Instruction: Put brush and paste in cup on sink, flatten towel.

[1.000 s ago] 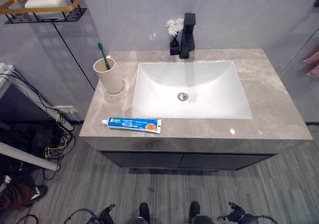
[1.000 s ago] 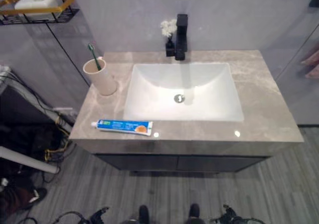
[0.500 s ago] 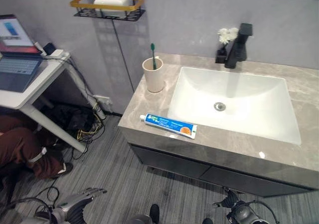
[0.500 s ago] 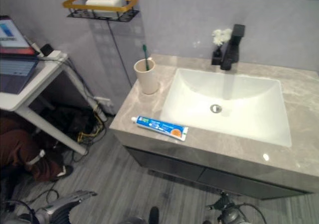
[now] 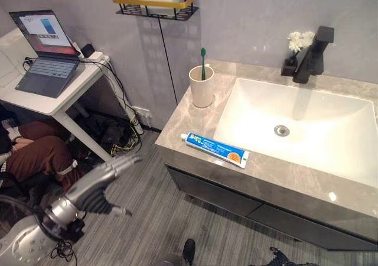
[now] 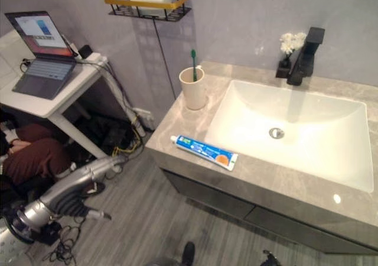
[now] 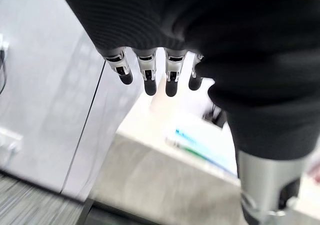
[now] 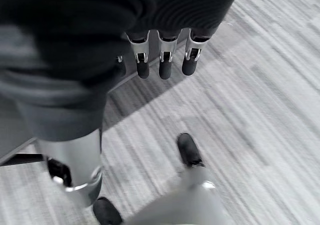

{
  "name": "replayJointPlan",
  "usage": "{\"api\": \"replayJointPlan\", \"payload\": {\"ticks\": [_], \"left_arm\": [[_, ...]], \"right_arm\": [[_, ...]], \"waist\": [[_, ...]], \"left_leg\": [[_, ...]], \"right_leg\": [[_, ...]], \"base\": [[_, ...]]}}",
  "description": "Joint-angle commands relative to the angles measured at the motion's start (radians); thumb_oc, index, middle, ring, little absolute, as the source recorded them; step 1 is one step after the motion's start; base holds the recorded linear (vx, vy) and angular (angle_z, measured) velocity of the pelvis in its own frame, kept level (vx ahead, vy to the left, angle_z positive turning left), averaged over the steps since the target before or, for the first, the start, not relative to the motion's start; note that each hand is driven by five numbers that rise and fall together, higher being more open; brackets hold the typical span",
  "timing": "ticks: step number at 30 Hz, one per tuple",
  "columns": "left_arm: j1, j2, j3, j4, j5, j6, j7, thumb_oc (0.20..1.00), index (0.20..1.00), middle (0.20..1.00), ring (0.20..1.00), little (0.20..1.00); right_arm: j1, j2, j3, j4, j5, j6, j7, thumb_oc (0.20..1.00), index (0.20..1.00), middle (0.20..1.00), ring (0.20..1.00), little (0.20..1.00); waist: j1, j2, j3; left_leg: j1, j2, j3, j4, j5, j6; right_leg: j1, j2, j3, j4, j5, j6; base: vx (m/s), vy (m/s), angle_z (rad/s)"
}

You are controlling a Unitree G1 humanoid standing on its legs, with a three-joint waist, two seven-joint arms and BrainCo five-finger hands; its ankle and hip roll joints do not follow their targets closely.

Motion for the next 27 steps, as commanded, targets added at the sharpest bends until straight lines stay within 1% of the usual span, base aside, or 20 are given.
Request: {"api": "replayJointPlan", "payload": {"ticks": [1, 3, 4, 5, 6, 8, 10, 11, 12, 13, 15, 17, 23, 27], "left_arm": [[-0.114, -0.043, 0.046, -0.008, -0.033, -0.011, 0.066, 1.0, 1.0, 1.0, 1.0, 1.0], [-0.164, -0.065, 0.029, 0.035, -0.027, -0.01, 0.073, 1.0, 1.0, 1.0, 1.0, 1.0], [-0.171, -0.066, 0.023, 0.039, -0.026, -0.012, 0.074, 1.0, 1.0, 1.0, 1.0, 1.0], [-0.231, -0.072, 0.016, 0.04, -0.021, -0.002, 0.082, 1.0, 1.0, 1.0, 1.0, 1.0], [-0.231, -0.072, 0.016, 0.04, -0.021, -0.002, 0.082, 1.0, 1.0, 1.0, 1.0, 1.0], [-0.32, -0.095, -0.022, 0.082, -0.016, 0.007, 0.089, 1.0, 1.0, 1.0, 1.0, 1.0], [-0.327, -0.096, -0.027, 0.085, -0.016, 0.007, 0.09, 1.0, 1.0, 1.0, 1.0, 1.0], [-0.354, -0.112, -0.039, 0.12, -0.018, 0.012, 0.098, 1.0, 1.0, 1.0, 1.0, 1.0], [-0.373, -0.118, -0.051, 0.138, -0.013, 0.015, 0.102, 1.0, 1.0, 1.0, 1.0, 1.0], [-0.407, -0.12, -0.074, 0.183, 0.009, 0.024, 0.108, 1.0, 1.0, 1.0, 1.0, 1.0], [-0.414, -0.117, -0.079, 0.193, 0.019, 0.023, 0.11, 1.0, 1.0, 1.0, 1.0, 1.0], [-0.43, -0.117, -0.092, 0.253, 0.021, 0.036, 0.104, 1.0, 1.0, 1.0, 1.0, 1.0], [-0.466, -0.119, -0.107, 0.281, 0.047, 0.046, 0.101, 1.0, 1.0, 1.0, 1.0, 1.0], [-0.472, -0.121, -0.116, 0.302, 0.062, 0.05, 0.097, 1.0, 1.0, 1.0, 1.0, 1.0]], "right_arm": [[-0.058, -0.032, 0.018, -0.01, 0.02, 0.02, 0.0, 1.0, 1.0, 1.0, 1.0, 1.0], [-0.064, -0.037, 0.022, -0.007, 0.013, 0.025, 0.003, 1.0, 1.0, 1.0, 1.0, 1.0], [-0.064, -0.038, 0.02, -0.007, 0.013, 0.025, 0.003, 1.0, 1.0, 1.0, 1.0, 1.0], [-0.074, -0.048, 0.019, -0.014, 0.015, 0.027, 0.003, 1.0, 1.0, 1.0, 1.0, 1.0], [-0.074, -0.048, 0.019, -0.014, 0.015, 0.027, 0.003, 1.0, 1.0, 1.0, 1.0, 1.0], [-0.093, -0.065, 0.013, -0.04, 0.025, 0.028, 0.0, 1.0, 1.0, 1.0, 1.0, 1.0], [-0.093, -0.066, 0.011, -0.041, 0.025, 0.029, 0.001, 1.0, 1.0, 1.0, 1.0, 1.0], [-0.104, -0.072, 0.015, -0.068, 0.028, 0.025, -0.002, 1.0, 1.0, 1.0, 1.0, 1.0], [-0.109, -0.075, 0.016, -0.079, 0.031, 0.024, -0.002, 1.0, 1.0, 1.0, 1.0, 1.0], [-0.113, -0.078, 0.02, -0.096, 0.037, 0.02, -0.001, 1.0, 1.0, 1.0, 1.0, 1.0], [-0.115, -0.083, 0.017, -0.102, 0.039, 0.02, -0.002, 1.0, 1.0, 1.0, 1.0, 1.0], [-0.118, -0.092, 0.009, -0.115, 0.043, 0.018, -0.009, 1.0, 1.0, 1.0, 1.0, 1.0], [-0.109, -0.084, -0.003, -0.087, 0.053, 0.015, -0.012, 1.0, 1.0, 1.0, 1.0, 1.0], [-0.097, -0.067, 0.015, -0.086, 0.038, 0.014, -0.004, 1.0, 1.0, 1.0, 1.0, 1.0]], "waist": [[-0.038, -0.025, 0.021], [-0.052, -0.022, 0.03], [-0.05, -0.021, 0.029], [-0.06, -0.015, 0.041], [-0.06, -0.015, 0.041], [-0.085, -0.002, 0.063], [-0.082, -0.002, 0.062], [-0.096, 0.0, 0.074], [-0.101, 0.0, 0.08], [-0.113, -0.001, 0.093], [-0.116, -0.002, 0.099], [-0.132, -0.01, 0.107], [-0.144, -0.026, 0.107], [-0.155, -0.04, 0.11]], "left_leg": [[-0.083, 0.031, -0.006, 0.004, 0.013, -0.03], [-0.095, 0.035, 0.009, 0.004, 0.015, -0.032], [-0.096, 0.035, 0.011, 0.004, 0.015, -0.032], [-0.115, 0.036, 0.024, 0.004, 0.018, -0.034], [-0.115, 0.036, 0.024, 0.004, 0.018, -0.034], [-0.15, 0.034, 0.046, 0.004, 0.022, -0.034], [-0.152, 0.034, 0.048, 0.004, 0.022, -0.034], [-0.162, 0.034, 0.057, 0.004, 0.025, -0.034], [-0.169, 0.035, 0.063, 0.004, 0.027, -0.034], [-0.179, 0.037, 0.072, 0.004, 0.028, -0.035], [-0.182, 0.038, 0.074, 0.004, 0.029, -0.035], [-0.19, 0.041, 0.08, 0.004, 0.03, -0.036], [-0.202, 0.049, 0.085, 0.004, 0.03, -0.039], [-0.207, 0.055, 0.092, 0.004, 0.03, -0.041]], "right_leg": [[-0.049, -0.069, 0.047, 0.003, 0.104, 0.02], [-0.077, -0.067, 0.069, 0.003, 0.109, 0.017], [-0.08, -0.067, 0.071, 0.003, 0.109, 0.017], [-0.111, -0.067, 0.094, 0.002, 0.119, 0.015], [-0.111, -0.067, 0.094, 0.002, 0.119, 0.015], [-0.168, -0.071, 0.131, -0.001, 0.141, 0.015], [-0.171, -0.071, 0.133, -0.001, 0.142, 0.015], [-0.192, -0.07, 0.147, -0.001, 0.15, 0.015], [-0.203, -0.071, 0.156, -0.001, 0.153, 0.014], [-0.219, -0.072, 0.169, -0.001, 0.161, 0.013], [-0.225, -0.073, 0.173, -0.001, 0.162, 0.013], [-0.238, -0.071, 0.188, -0.001, 0.165, 0.012], [-0.252, -0.07, 0.189, -0.001, 0.165, 0.011], [-0.26, -0.066, 0.195, -0.001, 0.164, 0.011]], "base": [[-0.03, 0.023, -0.28], [-0.04, 0.026, -0.44], [-0.07, 0.034, -0.32], [-0.05, 0.022, -0.16], [-0.09, 0.045, -0.2], [-0.1, 0.06, -0.31], [-0.04, 0.032, -0.31], [-0.06, 0.038, -0.31], [-0.08, 0.044, -0.28], [-0.05, 0.02, -0.28], [-0.03, 0.013, -0.27], [0.0, 0.006, -0.13], [0.0, -0.006, -0.04], [0.0, 0.0, 0.0]]}}
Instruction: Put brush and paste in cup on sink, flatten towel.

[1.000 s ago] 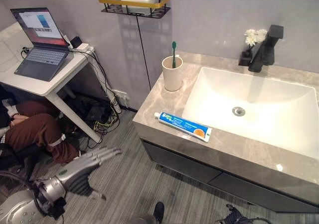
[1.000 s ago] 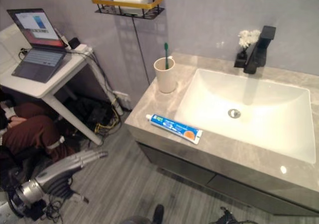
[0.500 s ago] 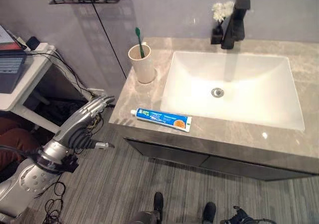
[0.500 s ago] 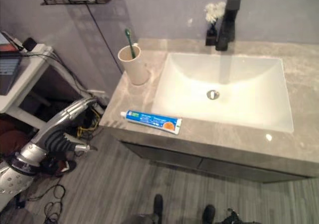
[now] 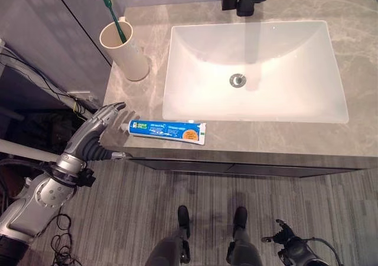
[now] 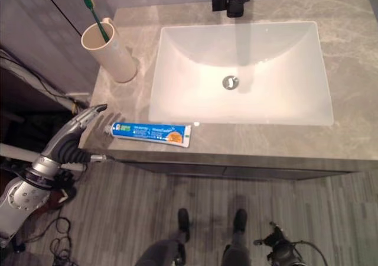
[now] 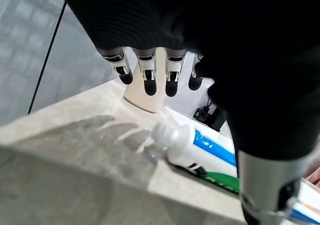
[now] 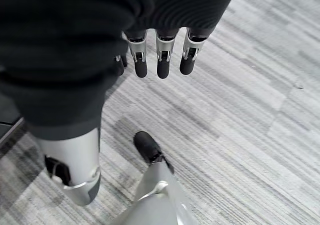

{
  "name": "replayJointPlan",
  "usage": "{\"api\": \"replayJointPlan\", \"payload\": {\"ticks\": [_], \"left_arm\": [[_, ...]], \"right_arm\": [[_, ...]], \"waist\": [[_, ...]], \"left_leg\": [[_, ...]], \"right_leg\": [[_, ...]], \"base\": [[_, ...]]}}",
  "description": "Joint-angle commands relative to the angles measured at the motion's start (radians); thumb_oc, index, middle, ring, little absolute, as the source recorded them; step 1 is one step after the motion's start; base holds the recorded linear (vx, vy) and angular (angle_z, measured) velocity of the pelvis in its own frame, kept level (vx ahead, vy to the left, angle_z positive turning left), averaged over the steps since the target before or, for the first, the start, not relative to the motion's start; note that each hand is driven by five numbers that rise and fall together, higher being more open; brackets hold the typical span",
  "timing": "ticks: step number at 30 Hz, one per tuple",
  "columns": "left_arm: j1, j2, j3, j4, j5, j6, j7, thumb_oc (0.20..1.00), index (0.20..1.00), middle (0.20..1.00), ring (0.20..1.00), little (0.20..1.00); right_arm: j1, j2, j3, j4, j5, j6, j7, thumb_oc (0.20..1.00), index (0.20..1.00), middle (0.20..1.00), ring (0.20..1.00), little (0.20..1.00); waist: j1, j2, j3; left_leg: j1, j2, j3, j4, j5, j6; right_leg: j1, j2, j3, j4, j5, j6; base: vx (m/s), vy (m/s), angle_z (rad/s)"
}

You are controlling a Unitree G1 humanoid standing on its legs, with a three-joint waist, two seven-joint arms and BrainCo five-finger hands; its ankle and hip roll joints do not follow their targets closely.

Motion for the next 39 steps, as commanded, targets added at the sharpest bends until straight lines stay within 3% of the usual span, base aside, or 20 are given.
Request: {"api": "replayJointPlan", "payload": {"ticks": [1, 39], "left_arm": [[-0.03, 0.014, 0.015, 0.013, 0.02, -0.016, 0.034, 1.0, 1.0, 1.0, 1.0, 1.0], [0.004, -0.082, -0.083, -0.009, -0.097, -0.026, -0.029, 1.0, 1.0, 1.0, 1.0, 1.0]], "right_arm": [[0.021, 0.01, 0.025, -0.007, 0.013, -0.001, -0.005, 1.0, 1.0, 1.0, 1.0, 1.0], [0.032, 0.048, 0.055, -0.009, 0.02, -0.017, -0.023, 1.0, 1.0, 1.0, 1.0, 1.0]], "waist": [[-0.009, -0.035, -0.028], [-0.036, -0.069, -0.048]], "left_leg": [[-0.065, 0.032, -0.074, 0.004, 0.012, -0.051], [-0.068, 0.064, -0.039, 0.004, 0.007, -0.061]], "right_leg": [[-0.018, -0.086, 0.013, 0.0, 0.087, 0.033], [-0.051, -0.067, 0.034, 0.0, 0.078, 0.029]], "base": [[0.0, 0.0, 0.0], [0.0, -0.001, -0.02]]}}
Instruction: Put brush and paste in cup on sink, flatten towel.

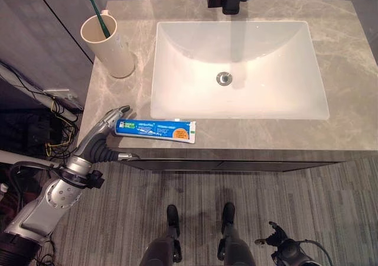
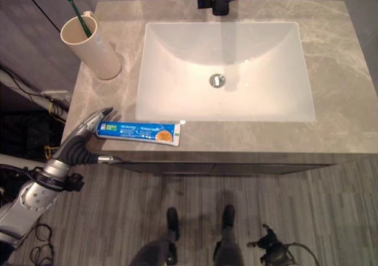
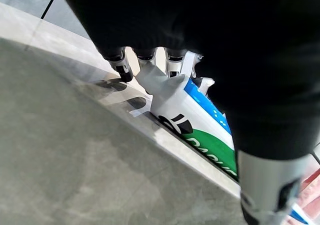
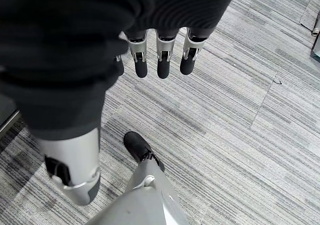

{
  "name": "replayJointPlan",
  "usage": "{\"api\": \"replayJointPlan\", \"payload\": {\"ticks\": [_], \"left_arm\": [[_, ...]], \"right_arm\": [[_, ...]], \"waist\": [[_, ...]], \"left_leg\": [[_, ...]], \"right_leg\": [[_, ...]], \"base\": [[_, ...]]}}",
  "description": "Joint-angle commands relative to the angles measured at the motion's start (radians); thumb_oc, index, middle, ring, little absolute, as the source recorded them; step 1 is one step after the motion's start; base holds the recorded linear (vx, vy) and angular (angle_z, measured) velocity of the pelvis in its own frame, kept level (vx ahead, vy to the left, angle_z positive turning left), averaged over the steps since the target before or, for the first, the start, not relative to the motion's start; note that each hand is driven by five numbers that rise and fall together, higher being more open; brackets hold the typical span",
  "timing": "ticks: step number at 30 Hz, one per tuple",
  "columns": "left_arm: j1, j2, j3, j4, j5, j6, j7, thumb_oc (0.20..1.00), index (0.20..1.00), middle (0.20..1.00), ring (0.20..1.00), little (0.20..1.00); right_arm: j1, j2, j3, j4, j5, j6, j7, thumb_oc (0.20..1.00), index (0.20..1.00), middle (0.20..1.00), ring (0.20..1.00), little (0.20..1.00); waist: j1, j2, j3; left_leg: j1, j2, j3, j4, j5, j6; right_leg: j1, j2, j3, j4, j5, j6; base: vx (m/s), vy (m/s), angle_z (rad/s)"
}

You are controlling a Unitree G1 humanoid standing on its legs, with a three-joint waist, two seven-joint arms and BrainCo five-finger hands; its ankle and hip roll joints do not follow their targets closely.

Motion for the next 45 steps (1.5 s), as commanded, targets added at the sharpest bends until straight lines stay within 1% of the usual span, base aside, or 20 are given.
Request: {"api": "replayJointPlan", "payload": {"ticks": [1, 7, 16, 25, 29, 31, 32, 33, 37, 39, 42, 44, 45], "left_arm": [[0.032, -0.023, -0.016, -0.025, -0.022, -0.024, -0.022, 1.0, 1.0, 1.0, 1.0, 1.0], [0.03, -0.034, -0.023, -0.016, -0.038, -0.018, -0.029, 1.0, 1.0, 1.0, 1.0, 1.0], [0.033, -0.031, -0.031, -0.016, -0.024, -0.016, -0.038, 1.0, 1.0, 1.0, 1.0, 1.0], [0.053, -0.015, -0.025, -0.013, -0.011, -0.017, -0.046, 1.0, 1.0, 1.0, 1.0, 1.0], [0.055, 0.007, -0.03, -0.001, 0.017, -0.017, -0.047, 1.0, 1.0, 1.0, 1.0, 1.0], [0.056, 0.012, -0.034, 0.003, 0.021, -0.016, -0.049, 0.909, 0.909, 0.909, 0.909, 0.909], [0.055, 0.012, -0.036, 0.003, 0.022, -0.014, -0.051, 0.881, 0.881, 0.881, 0.881, 0.881], [0.057, 0.012, -0.036, 0.005, 0.023, -0.013, -0.051, 0.875, 0.875, 0.875, 0.875, 0.875], [0.054, 0.011, -0.042, 0.019, 0.027, -0.015, -0.052, 0.793, 0.793, 0.793, 0.793, 0.793], [0.055, 0.008, -0.045, 0.022, 0.026, -0.014, -0.055, 0.79, 0.79, 0.79, 0.79, 0.79], [0.055, 0.009, -0.048, 0.023, 0.028, -0.011, -0.058, 0.812, 0.812, 0.812, 0.812, 0.812], [0.056, 0.008, -0.05, 0.026, 0.028, -0.01, -0.059, 0.802, 0.802, 0.802, 0.802, 0.802], [0.058, 0.004, -0.05, 0.028, 0.024, -0.01, -0.059, 0.78, 0.78, 0.78, 0.78, 0.78]], "right_arm": [[0.027, 0.002, 0.036, -0.011, 0.022, -0.011, -0.02, 1.0, 1.0, 1.0, 1.0, 1.0], [0.027, 0.005, 0.038, -0.012, 0.022, -0.01, -0.022, 1.0, 1.0, 1.0, 1.0, 1.0], [0.033, 0.004, 0.045, -0.011, 0.011, -0.01, -0.018, 1.0, 1.0, 1.0, 1.0, 1.0], [0.037, 0.003, 0.058, -0.024, 0.012, -0.019, -0.009, 1.0, 1.0, 1.0, 1.0, 1.0], [0.038, 0.004, 0.062, -0.018, 0.013, -0.02, -0.006, 1.0, 1.0, 1.0, 1.0, 1.0], [0.041, 0.003, 0.06, -0.018, 0.013, -0.021, -0.007, 1.0, 1.0, 1.0, 1.0, 1.0], [0.042, 0.002, 0.057, -0.016, 0.013, -0.021, -0.009, 1.0, 1.0, 1.0, 1.0, 1.0], [0.044, 0.003, 0.055, -0.015, 0.014, -0.021, -0.01, 1.0, 1.0, 1.0, 1.0, 1.0], [0.051, 0.002, 0.051, -0.011, 0.015, -0.023, -0.011, 1.0, 1.0, 1.0, 1.0, 1.0], [0.053, 0.003, 0.051, -0.006, 0.015, -0.021, -0.011, 1.0, 1.0, 1.0, 1.0, 1.0], [0.057, 0.0, 0.048, -0.004, 0.012, -0.022, -0.011, 1.0, 1.0, 1.0, 1.0, 1.0], [0.058, 0.0, 0.048, -0.005, 0.012, -0.022, -0.011, 1.0, 1.0, 1.0, 1.0, 1.0], [0.061, 0.001, 0.046, -0.004, 0.011, -0.022, -0.012, 1.0, 1.0, 1.0, 1.0, 1.0]], "waist": [[-0.014, -0.005, -0.03], [-0.015, -0.009, -0.033], [-0.013, -0.015, -0.035], [-0.014, -0.026, -0.042], [-0.012, -0.031, -0.043], [-0.013, -0.034, -0.043], [-0.013, -0.034, -0.043], [-0.013, -0.035, -0.043], [-0.016, -0.038, -0.046], [-0.018, -0.039, -0.049], [-0.02, -0.04, -0.051], [-0.02, -0.041, -0.052], [-0.02, -0.042, -0.054]], "left_leg": [[-0.057, 0.051, -0.079, 0.004, 0.008, -0.058], [-0.058, 0.052, -0.079, 0.004, 0.009, -0.06], [-0.049, 0.059, -0.074, 0.004, 0.006, -0.061], [-0.033, 0.079, -0.059, 0.004, 0.006, -0.068], [-0.03, 0.089, -0.055, 0.004, 0.009, -0.071], [-0.029, 0.092, -0.054, 0.004, 0.009, -0.072], [-0.029, 0.093, -0.053, 0.004, 0.01, -0.072], [-0.028, 0.095, -0.053, 0.004, 0.01, -0.073], [-0.023, 0.098, -0.047, 0.004, 0.009, -0.074], [-0.021, 0.099, -0.044, 0.004, 0.009, -0.075], [-0.019, 0.101, -0.042, 0.004, 0.009, -0.076], [-0.02, 0.101, -0.042, 0.004, 0.009, -0.076], [-0.021, 0.101, -0.042, 0.004, 0.009, -0.076]], "right_leg": [[-0.016, -0.082, -0.002, 0.0, 0.07, 0.039], [-0.016, -0.081, -0.004, 0.0, 0.069, 0.039], [-0.013, -0.077, -0.001, 0.0, 0.066, 0.037], [-0.01, -0.059, 0.006, 0.0, 0.057, 0.033], [-0.013, -0.052, 0.01, 0.0, 0.054, 0.032], [-0.013, -0.05, 0.011, 0.0, 0.054, 0.031], [-0.013, -0.049, 0.012, 0.0, 0.053, 0.031], [-0.013, -0.048, 0.012, 0.0, 0.053, 0.031], [-0.013, -0.045, 0.015, 0.0, 0.052, 0.03], [-0.012, -0.045, 0.015, 0.0, 0.053, 0.03], [-0.013, -0.044, 0.016, 0.0, 0.054, 0.029], [-0.014, -0.043, 0.017, 0.0, 0.054, 0.029], [-0.015, -0.043, 0.015, 0.0, 0.055, 0.029]], "base": [[0.0, 0.0, 0.0], [0.0, 0.0, 0.0], [0.0, 0.0, 0.0], [0.01, -0.016, -0.02], [0.0, -0.024, -0.02], [0.0, -0.013, -0.02], [0.0, 0.0, 0.0], [0.0, 0.0, 0.0], [0.0, -0.005, -0.03], [0.0, -0.01, -0.09], [0.0, -0.002, -0.02], [0.0, 0.0, 0.0], [0.0, 0.0, 0.0]]}}
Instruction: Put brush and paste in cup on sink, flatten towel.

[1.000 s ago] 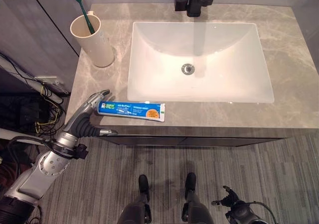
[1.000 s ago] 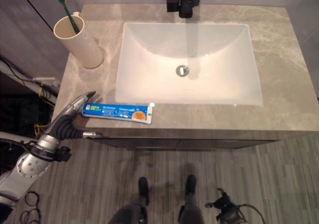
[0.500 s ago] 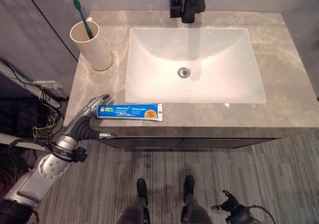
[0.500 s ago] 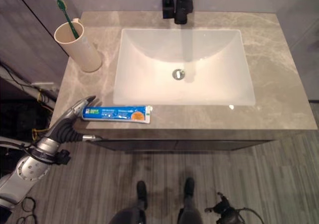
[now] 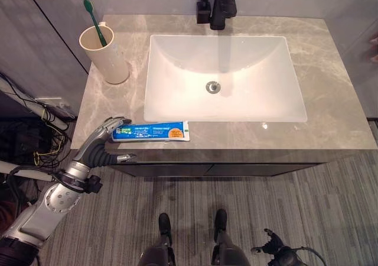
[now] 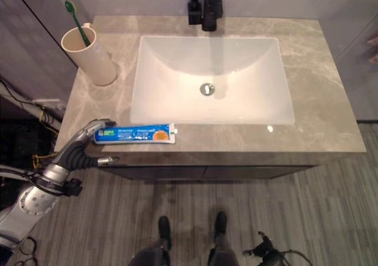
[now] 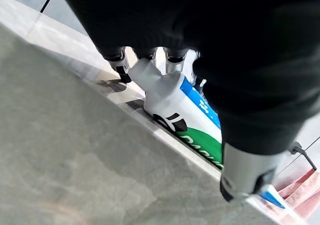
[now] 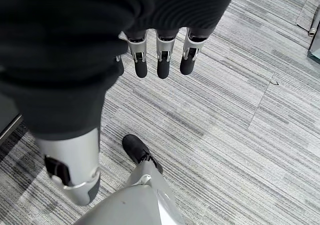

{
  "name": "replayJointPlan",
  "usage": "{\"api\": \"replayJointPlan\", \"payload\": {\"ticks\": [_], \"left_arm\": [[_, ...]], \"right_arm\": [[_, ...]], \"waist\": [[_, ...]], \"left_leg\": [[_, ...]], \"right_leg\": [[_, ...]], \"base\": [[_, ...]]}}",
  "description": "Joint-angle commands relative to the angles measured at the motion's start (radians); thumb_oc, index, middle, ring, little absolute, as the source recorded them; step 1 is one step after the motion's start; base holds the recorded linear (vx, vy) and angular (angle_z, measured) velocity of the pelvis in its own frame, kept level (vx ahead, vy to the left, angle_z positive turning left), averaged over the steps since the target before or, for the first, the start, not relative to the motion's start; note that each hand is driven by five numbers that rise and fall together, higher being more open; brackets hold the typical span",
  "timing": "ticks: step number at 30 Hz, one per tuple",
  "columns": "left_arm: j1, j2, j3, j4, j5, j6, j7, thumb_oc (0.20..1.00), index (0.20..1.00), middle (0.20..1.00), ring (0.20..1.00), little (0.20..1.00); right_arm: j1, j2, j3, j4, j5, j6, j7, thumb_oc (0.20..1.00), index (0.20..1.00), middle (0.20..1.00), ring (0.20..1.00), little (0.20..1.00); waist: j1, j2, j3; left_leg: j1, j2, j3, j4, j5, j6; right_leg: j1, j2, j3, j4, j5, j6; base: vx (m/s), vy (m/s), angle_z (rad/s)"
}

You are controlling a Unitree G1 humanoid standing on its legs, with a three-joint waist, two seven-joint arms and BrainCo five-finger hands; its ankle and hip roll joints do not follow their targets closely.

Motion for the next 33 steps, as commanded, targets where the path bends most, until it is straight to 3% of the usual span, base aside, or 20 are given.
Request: {"api": "replayJointPlan", "payload": {"ticks": [1, 4, 6, 8, 33], "left_arm": [[0.021, 0.002, -0.05, 0.0, 0.017, -0.012, -0.046, 0.765, 0.765, 0.765, 0.765, 0.765], [0.027, -0.001, -0.05, 0.002, 0.016, -0.011, -0.048, 0.693, 0.693, 0.693, 0.693, 0.693], [0.027, 0.0, -0.052, -0.001, 0.017, -0.01, -0.05, 0.598, 0.598, 0.598, 0.598, 0.598], [0.031, 0.0, -0.052, 0.001, 0.02, -0.01, -0.051, 0.57, 0.57, 0.57, 0.57, 0.57], [0.04, 0.014, -0.081, 0.037, 0.062, -0.005, -0.062, 0.523, 0.523, 0.523, 0.523, 0.523]], "right_arm": [[0.007, -0.017, 0.017, 0.003, 0.011, -0.007, -0.015, 1.0, 1.0, 1.0, 1.0, 1.0], [0.008, -0.016, 0.018, 0.003, 0.01, -0.008, -0.015, 1.0, 1.0, 1.0, 1.0, 1.0], [0.009, -0.014, 0.02, 0.007, 0.009, -0.007, -0.016, 1.0, 1.0, 1.0, 1.0, 1.0], [0.011, -0.014, 0.019, 0.007, 0.008, -0.008, -0.016, 1.0, 1.0, 1.0, 1.0, 1.0], [0.018, -0.024, 0.015, 0.006, 0.0, -0.009, -0.021, 1.0, 1.0, 1.0, 1.0, 1.0]], "waist": [[-0.022, -0.003, 0.014], [-0.021, -0.003, 0.012], [-0.021, -0.004, 0.01], [-0.021, -0.006, 0.009], [-0.027, 0.001, -0.003]], "left_leg": [[-0.018, 0.069, -0.079, 0.004, 0.002, -0.061], [-0.02, 0.069, -0.079, 0.004, 0.003, -0.062], [-0.02, 0.068, -0.08, 0.004, 0.003, -0.062], [-0.02, 0.069, -0.081, 0.004, 0.002, -0.062], [-0.023, 0.076, -0.072, 0.004, 0.005, -0.067]], "right_leg": [[0.01, -0.076, -0.017, 0.001, 0.049, 0.054], [0.008, -0.076, -0.018, 0.001, 0.049, 0.054], [0.008, -0.075, -0.019, 0.001, 0.049, 0.054], [0.008, -0.074, -0.021, 0.001, 0.049, 0.054], [-0.001, -0.071, -0.013, 0.001, 0.052, 0.053]], "base": [[0.0, 0.0, 0.0], [0.0, 0.0, 0.0], [0.0, 0.0, 0.0], [0.0, 0.0, 0.0], [0.0, 0.0, -0.01]]}}
